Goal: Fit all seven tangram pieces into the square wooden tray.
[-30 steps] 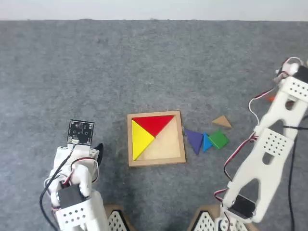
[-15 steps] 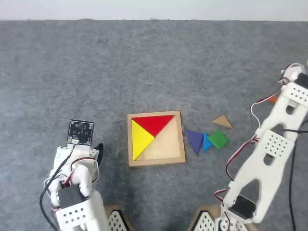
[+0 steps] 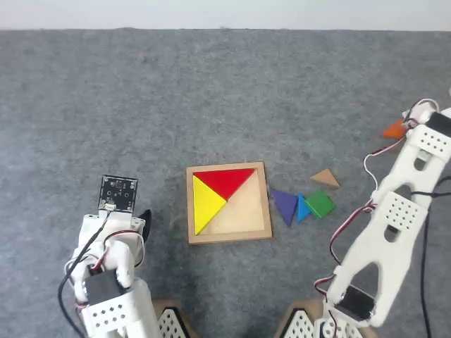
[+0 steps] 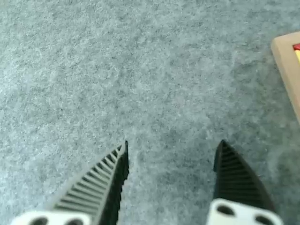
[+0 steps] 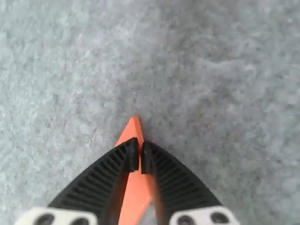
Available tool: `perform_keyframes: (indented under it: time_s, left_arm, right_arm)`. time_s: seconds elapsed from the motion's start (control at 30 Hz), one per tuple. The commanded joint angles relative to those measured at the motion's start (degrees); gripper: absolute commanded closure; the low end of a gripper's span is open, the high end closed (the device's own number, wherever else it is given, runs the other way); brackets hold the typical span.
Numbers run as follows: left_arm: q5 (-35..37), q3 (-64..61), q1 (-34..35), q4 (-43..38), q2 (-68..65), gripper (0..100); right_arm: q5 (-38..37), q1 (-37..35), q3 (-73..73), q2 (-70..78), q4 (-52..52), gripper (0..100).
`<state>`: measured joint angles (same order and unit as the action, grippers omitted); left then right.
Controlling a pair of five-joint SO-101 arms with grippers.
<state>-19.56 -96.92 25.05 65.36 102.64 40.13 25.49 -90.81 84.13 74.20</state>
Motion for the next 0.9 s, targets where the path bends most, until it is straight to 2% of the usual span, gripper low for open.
perform_keyframes:
  time_s: [0.0, 0.3, 0.43, 0.57, 0.67, 0.77, 0.87]
  left_arm:
    - [-0.6, 0.4, -0.1, -0.2, -0.2, 72]
    - [-0.6, 0.4, -0.1, -0.2, -0.2, 72]
    - [-0.6, 0.4, -0.1, -0.2, -0.2, 72]
    - [-0.6, 0.4, -0.1, -0.2, -0.2, 72]
    - [-0.6, 0.4, -0.1, -0.2, -0.2, 72]
    - [-0.6, 0.4, -0.1, -0.2, -0.2, 72]
    - [-0.6, 0.4, -0.1, -0.2, -0.2, 72]
  right_arm:
    - [-4.7, -3.8, -0.5, -0.7, 3.8, 98.3]
    - [-26.5, -13.1, -5.5, -0.1, 20.4, 98.6]
    - [-38.9, -14.7, -5.5, 0.0, 24.8, 98.6]
    - [-54.4, -15.8, -5.5, 0.0, 28.5, 98.7]
    - [-61.9, -15.3, -5.5, -0.2, 28.5, 98.7]
    - [-63.4, -15.3, -5.5, -0.7, 27.8, 98.7]
    - [-55.7, -15.9, -5.5, -1.7, 27.4, 98.6]
